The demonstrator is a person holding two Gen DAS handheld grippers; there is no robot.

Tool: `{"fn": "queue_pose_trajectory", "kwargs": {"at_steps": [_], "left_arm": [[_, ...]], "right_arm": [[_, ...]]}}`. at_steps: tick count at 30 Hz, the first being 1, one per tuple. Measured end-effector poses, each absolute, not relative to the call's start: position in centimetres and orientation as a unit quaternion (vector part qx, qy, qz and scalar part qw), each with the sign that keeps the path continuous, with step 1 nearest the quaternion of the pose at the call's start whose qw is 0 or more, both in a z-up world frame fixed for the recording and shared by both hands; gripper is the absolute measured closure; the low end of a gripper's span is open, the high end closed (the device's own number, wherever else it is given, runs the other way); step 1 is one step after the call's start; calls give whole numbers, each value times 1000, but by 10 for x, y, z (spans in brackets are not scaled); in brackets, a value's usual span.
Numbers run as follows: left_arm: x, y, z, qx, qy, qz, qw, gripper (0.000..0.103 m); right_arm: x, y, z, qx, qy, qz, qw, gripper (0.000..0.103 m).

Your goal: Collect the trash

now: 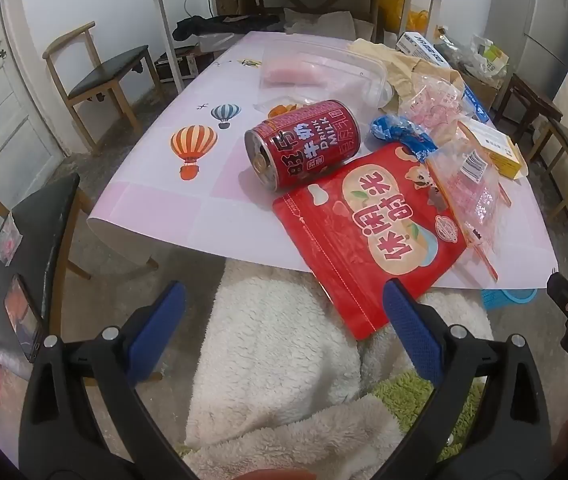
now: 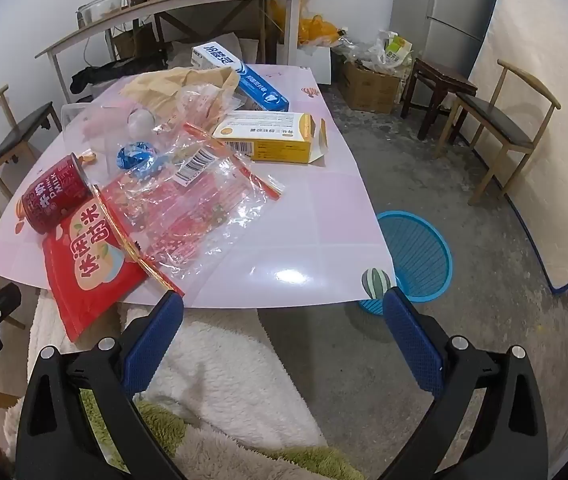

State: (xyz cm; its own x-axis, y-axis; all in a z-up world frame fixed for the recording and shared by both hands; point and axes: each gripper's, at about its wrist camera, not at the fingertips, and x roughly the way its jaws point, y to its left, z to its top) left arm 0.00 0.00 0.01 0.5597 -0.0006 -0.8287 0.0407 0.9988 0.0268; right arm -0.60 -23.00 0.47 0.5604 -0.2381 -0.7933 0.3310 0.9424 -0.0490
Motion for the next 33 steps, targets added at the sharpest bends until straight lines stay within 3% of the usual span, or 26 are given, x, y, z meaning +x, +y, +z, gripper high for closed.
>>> {"fn": "queue_pose_trajectory", "kwargs": {"at_steps": [33], "left_arm": [[0,-2,3,15,468,-15,883,9]], "right_arm": [[-5,-230,6,51,438,-165,882,6]]}}
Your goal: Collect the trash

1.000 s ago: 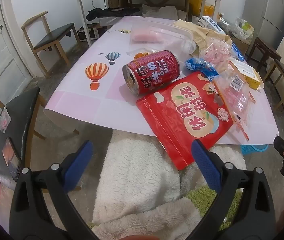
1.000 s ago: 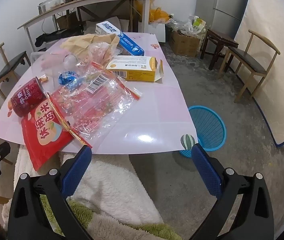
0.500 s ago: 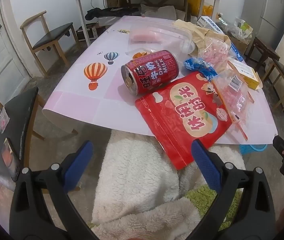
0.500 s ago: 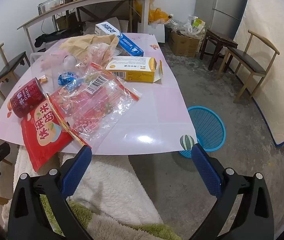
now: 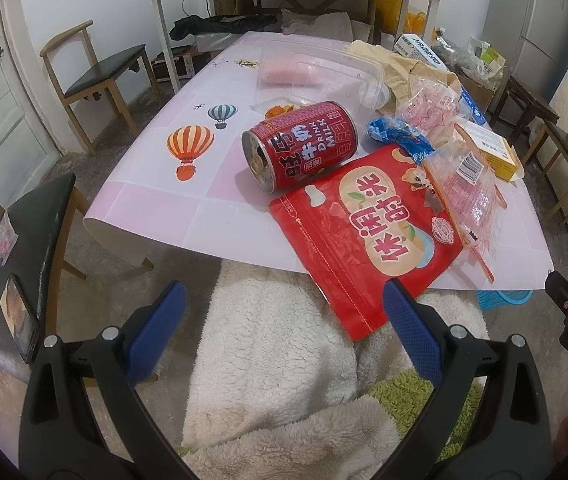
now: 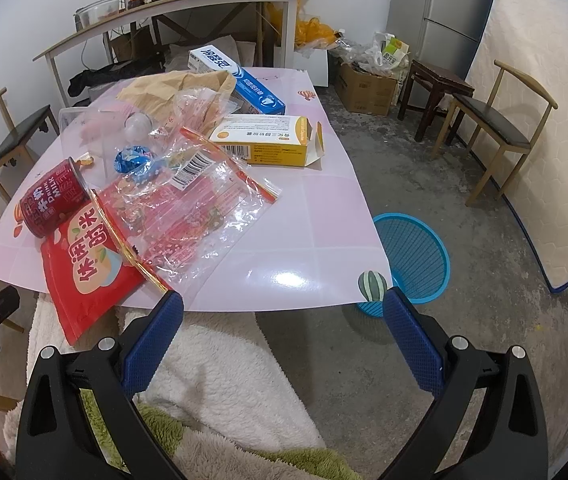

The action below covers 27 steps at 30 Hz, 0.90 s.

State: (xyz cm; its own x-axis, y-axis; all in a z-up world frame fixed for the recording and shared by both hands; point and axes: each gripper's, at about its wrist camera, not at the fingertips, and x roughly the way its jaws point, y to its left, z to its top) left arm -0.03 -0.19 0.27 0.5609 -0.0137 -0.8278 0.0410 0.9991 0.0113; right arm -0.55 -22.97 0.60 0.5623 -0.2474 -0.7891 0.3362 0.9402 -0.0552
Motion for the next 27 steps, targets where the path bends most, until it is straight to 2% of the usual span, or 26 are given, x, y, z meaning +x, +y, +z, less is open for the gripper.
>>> {"fn": "queue_pose_trajectory", "kwargs": {"at_steps": [27], "left_arm": [[-1,-2,2,14,470,-17,882,9]], "right_arm": [[-3,-230,8,49,436,-166,883,6]]}}
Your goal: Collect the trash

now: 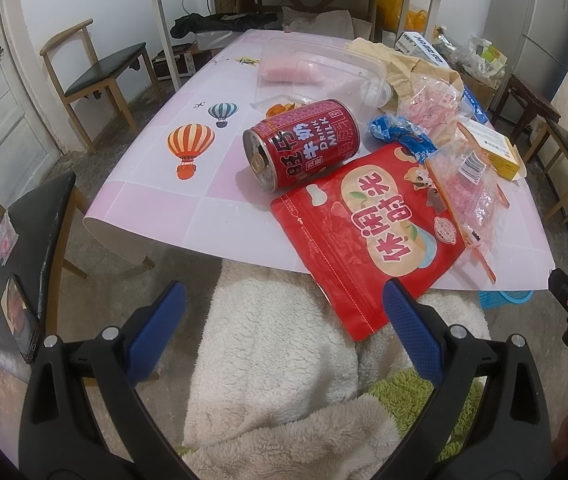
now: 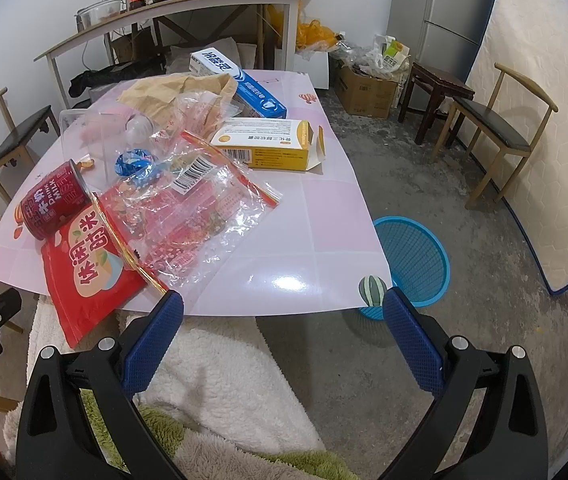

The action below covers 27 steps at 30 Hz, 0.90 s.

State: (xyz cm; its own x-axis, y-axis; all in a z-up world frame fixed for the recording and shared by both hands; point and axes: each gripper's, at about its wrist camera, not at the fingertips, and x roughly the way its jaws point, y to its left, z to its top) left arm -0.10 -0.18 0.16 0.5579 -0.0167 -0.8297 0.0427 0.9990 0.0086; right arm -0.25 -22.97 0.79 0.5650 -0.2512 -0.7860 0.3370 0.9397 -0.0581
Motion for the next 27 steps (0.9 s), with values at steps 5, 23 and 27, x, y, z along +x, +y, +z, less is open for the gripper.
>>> {"fn": "queue_pose_trajectory", "kwargs": {"at_steps": [5,23,27], "left_arm": [[-2,-1,0,15,472,-18,881,9],[12,-1,-11,13,484,-15,875,9],[17,5,-13,16,478,-12,878,9]], "right_arm": [[-4,-228,7,49,437,-166,883,6],[11,-231,5,41,422,-152,893,6],[23,-231,12,33,400,-142,905,6]]}}
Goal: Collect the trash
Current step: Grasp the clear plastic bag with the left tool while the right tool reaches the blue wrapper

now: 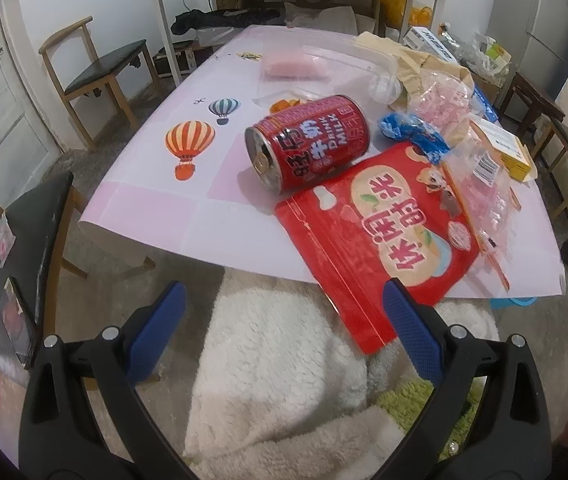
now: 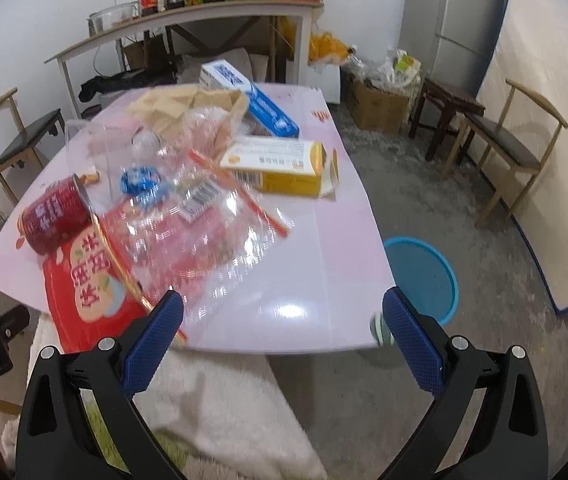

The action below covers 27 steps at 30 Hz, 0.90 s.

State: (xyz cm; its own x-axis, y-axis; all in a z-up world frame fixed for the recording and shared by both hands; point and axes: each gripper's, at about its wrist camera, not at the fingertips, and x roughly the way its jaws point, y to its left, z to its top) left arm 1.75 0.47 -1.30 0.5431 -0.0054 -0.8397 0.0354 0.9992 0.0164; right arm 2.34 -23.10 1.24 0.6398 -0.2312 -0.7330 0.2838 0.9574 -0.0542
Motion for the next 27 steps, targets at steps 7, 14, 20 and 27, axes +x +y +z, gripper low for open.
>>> {"fn": "queue_pose_trajectory", "kwargs": {"at_steps": [7,14,20,27], "left_arm": [[34,16,-17,8,467,-18,884,9],[37,16,-12,-11,408,-107,907,9],[45,-10,-6,-39,369,-212,904,8],[60,-45,-9,-55,358,-298,883,9]], "right_arm": [[51,-234,23,9,372,-109,922,6],[63,-259,26,44,374,-105,921,6],[72,-271,20,87,386,-70,916,8],[93,-260,-11,115,433,-17,894,39]]}}
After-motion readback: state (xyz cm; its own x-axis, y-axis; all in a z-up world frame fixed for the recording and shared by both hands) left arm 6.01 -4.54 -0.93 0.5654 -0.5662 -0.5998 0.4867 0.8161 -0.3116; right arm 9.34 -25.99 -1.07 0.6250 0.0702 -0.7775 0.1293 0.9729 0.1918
